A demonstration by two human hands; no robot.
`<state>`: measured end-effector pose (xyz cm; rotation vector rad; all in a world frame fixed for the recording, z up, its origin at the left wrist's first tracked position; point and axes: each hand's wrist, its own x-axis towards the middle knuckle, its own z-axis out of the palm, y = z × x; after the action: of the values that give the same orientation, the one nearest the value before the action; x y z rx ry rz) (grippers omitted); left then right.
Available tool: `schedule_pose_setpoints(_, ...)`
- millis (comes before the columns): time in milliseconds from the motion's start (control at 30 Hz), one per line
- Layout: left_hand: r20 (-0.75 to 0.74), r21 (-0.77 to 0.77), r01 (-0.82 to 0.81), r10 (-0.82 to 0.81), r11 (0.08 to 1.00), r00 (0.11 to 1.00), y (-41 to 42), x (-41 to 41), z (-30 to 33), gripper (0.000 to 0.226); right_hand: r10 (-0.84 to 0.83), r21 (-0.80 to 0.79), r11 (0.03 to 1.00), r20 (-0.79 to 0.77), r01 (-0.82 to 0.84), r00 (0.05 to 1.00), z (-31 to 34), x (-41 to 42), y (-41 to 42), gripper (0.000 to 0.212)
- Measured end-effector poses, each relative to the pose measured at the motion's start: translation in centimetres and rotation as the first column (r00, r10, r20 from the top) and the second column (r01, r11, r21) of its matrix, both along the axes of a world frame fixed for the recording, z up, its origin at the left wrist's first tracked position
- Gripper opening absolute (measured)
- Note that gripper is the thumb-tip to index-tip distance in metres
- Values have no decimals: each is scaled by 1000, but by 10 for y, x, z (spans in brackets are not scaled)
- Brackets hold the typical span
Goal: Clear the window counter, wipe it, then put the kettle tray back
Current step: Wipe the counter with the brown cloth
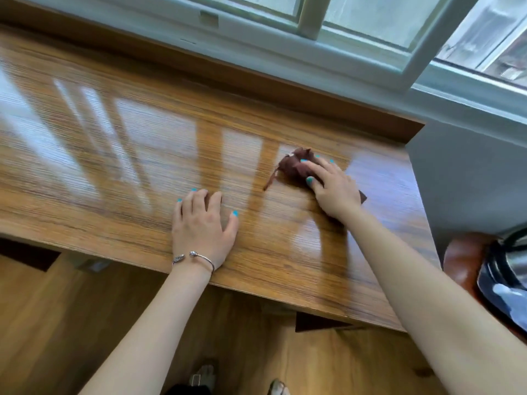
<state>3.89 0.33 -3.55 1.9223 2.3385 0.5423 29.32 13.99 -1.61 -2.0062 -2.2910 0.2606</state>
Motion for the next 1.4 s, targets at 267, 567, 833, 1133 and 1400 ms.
schedule_pose_setpoints(267,36,89,36,-40,995,999,-7,19,11,34,29,-29,999,-46,-30,999,2,-6,22,41)
schedule_pose_setpoints(567,199,51,78,-87,996,976,3,153,10,38,453,25,891,-84,-453,887,-3,105,-175,45)
schedule_pose_setpoints(833,230,97,-16,-6,995,973,3,191,4,30,182,56,982,-60,-179,981,-2,140,4,40)
schedule_pose_setpoints(1133,306,178,-14,-42,984,951,-15,206,-6,34,153,54,987,-60,-150,986,-6,141,-4,40)
schedule_pose_setpoints(1400,280,17,211,-207,977,938,5,172,9,36,420,11,906,-159,-424,894,1,199,-162,45)
